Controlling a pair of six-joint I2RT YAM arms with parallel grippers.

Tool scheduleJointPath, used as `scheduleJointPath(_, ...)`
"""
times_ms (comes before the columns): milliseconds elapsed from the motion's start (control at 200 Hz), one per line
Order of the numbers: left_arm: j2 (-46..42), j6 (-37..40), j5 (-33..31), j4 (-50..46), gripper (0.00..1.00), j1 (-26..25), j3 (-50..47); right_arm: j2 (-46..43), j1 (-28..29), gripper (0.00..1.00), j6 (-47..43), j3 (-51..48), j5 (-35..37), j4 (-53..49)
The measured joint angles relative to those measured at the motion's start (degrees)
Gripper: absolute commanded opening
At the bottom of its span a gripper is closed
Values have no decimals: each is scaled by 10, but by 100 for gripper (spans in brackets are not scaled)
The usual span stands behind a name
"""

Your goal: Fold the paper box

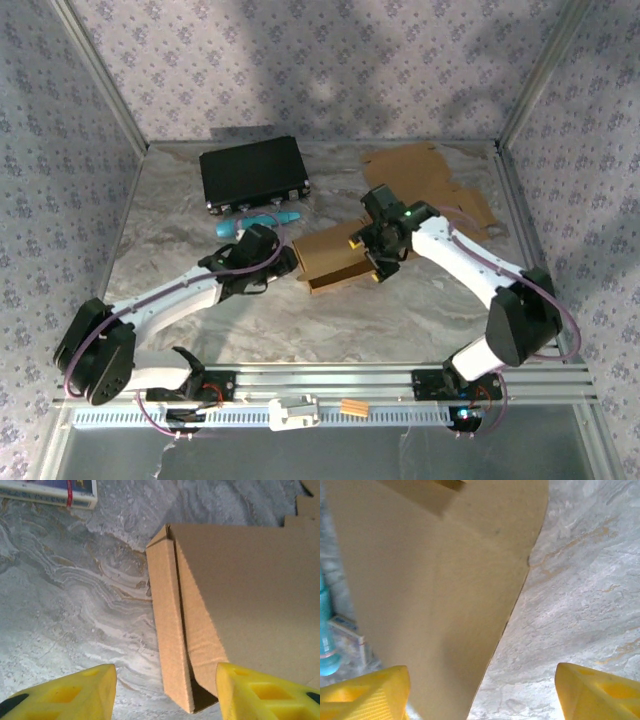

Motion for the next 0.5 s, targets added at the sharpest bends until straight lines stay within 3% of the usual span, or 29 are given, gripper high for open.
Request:
scheduleJointPath(60,0,0,9,5,55,7,5,-24,-4,88,-34,14,6,-26)
scheduleJointPath(155,1,0,26,10,55,19,11,-59,-13,85,-104,38,25,-68)
scheduleJointPath(325,13,-1,70,-1,56,46,24,-92,-57,84,-333,97,80,-91)
scheduleJointPath(500,36,-5,108,-11,56,60,35,-49,-157,77,-562,99,4,-55)
